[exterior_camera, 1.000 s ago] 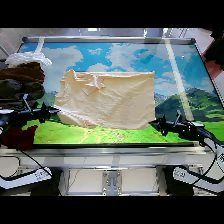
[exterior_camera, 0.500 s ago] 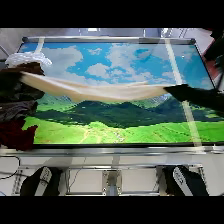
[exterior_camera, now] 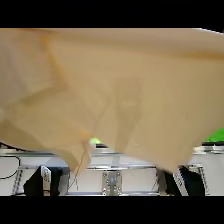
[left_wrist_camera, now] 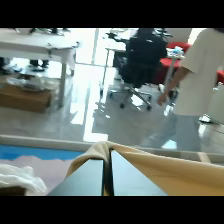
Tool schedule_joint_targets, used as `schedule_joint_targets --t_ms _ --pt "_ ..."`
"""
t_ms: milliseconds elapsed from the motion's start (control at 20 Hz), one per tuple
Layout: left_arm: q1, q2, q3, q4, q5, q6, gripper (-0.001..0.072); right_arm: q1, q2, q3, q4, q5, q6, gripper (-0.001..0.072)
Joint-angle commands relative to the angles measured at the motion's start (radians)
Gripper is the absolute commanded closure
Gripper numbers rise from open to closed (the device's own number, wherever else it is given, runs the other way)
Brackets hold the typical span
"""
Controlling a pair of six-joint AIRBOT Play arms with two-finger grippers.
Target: Fold the shirts.
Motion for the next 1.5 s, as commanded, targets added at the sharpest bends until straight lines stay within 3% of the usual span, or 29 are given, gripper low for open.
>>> schedule_joint_targets --t_ms 0,150,300,450,600,700,900,1050,1200,1450 --pt "-0.043 -0.134 0.031 -0.125 -0.209 -0.020 0.0699 0.000 -0.190 0.001 0.026 0.000 0.006 0.0697" --pt "-0.343 -0.241 -0.048 0.101 -0.219 -0.034 0.0699 0.010 -0.438 -0.066 0.174 0.005 -0.027 0.0698" --pt "-0.704 -0.382 -0.208 0.594 -0.039 -0.129 0.0697 0.069 -0.656 -0.115 0.133 -0.025 -0.052 0.0697" --pt "-0.844 -0.620 -0.254 0.868 0.169 -0.215 0.0697 0.117 -0.861 -0.121 0.095 -0.145 -0.051 0.0697" --pt "-0.856 -0.879 -0.202 0.852 0.367 -0.265 0.0697 0.131 -1.031 -0.118 0.137 -0.347 -0.007 0.0698" --pt "-0.872 -1.020 -0.108 0.852 0.370 -0.265 0.0697 0.134 -1.117 -0.089 0.165 -0.422 0.006 0.0698" --pt "-0.923 -1.161 0.016 0.853 0.376 -0.265 0.0696 0.147 -1.209 -0.010 0.175 -0.433 0.006 0.0698" --pt "-0.944 -1.151 0.016 0.874 0.309 -0.264 0.0696 0.148 -1.207 0.035 0.150 -0.330 0.005 0.0697" --pt "-0.943 -1.112 0.015 0.954 0.179 -0.264 0.0697 0.148 -1.184 0.076 0.019 -0.158 0.005 0.0697" --pt "-0.949 -1.062 -0.015 0.954 0.036 -0.235 0.0697 0.149 -1.159 0.066 -0.078 -0.009 0.005 0.0698"
